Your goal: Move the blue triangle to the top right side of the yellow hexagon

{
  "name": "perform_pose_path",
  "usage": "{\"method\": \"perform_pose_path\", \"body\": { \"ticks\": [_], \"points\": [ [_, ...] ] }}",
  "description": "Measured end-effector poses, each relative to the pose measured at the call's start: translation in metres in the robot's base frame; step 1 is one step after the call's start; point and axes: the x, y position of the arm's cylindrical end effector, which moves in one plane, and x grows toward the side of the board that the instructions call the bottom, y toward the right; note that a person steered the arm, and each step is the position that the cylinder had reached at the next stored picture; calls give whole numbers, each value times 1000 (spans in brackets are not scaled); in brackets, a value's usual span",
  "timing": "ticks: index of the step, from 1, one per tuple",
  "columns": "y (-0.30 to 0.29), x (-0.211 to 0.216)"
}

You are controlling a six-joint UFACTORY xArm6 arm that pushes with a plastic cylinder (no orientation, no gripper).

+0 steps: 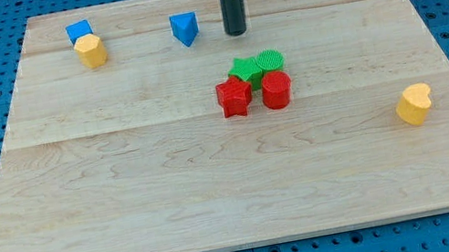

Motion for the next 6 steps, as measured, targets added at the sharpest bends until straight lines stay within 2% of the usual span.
{"method": "perform_pose_path", "body": {
  "ticks": [2, 3, 4, 5, 6],
  "points": [
    [-154, -7],
    [-129, -7],
    [-75, -10],
    [43, -2],
    [176, 43]
  ]
}}
